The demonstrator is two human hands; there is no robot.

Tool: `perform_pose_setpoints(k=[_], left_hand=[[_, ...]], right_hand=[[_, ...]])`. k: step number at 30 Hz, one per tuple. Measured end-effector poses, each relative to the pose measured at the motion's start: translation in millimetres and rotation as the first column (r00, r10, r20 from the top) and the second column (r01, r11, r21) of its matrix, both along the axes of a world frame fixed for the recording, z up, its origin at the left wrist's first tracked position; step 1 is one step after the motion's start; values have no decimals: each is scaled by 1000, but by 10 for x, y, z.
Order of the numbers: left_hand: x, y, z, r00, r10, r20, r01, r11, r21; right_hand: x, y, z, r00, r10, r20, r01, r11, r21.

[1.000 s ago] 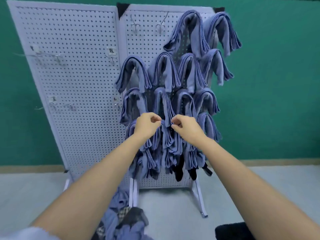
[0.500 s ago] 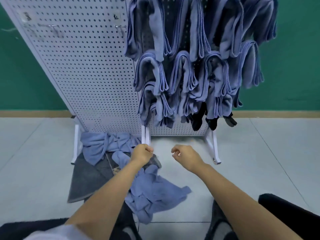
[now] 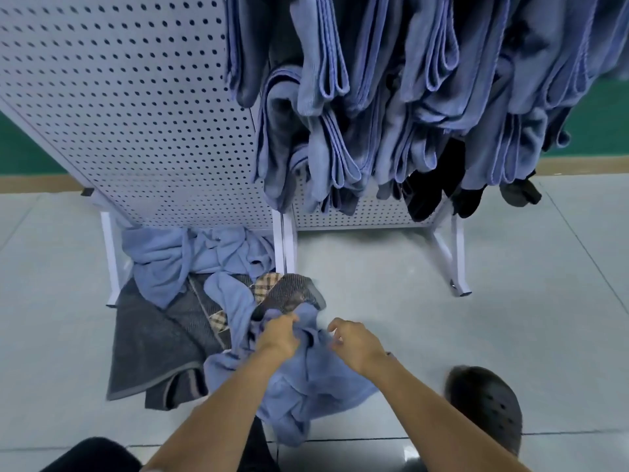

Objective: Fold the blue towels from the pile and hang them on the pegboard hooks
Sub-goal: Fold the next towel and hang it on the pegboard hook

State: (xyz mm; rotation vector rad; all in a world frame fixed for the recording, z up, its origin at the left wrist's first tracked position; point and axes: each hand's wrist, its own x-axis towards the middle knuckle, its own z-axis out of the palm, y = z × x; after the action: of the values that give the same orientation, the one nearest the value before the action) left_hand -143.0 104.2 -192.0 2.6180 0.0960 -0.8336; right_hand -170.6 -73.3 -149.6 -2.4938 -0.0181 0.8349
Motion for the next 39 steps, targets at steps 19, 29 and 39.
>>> perform_pose_setpoints(k=[19, 29, 39], left_hand=[[440, -308, 2069, 923, 383, 17, -248, 631, -735], [77, -517, 3406, 982, 180, 57, -40, 497, -867], [-437, -636, 3908, 985, 163, 47, -49, 539, -841]], right_hand=[[452, 33, 1218, 967, -189, 172, 99, 898, 429], [388, -349, 3336, 859, -489, 153, 103, 457, 883], [242, -555, 4392, 845, -533, 45, 21, 117, 993]])
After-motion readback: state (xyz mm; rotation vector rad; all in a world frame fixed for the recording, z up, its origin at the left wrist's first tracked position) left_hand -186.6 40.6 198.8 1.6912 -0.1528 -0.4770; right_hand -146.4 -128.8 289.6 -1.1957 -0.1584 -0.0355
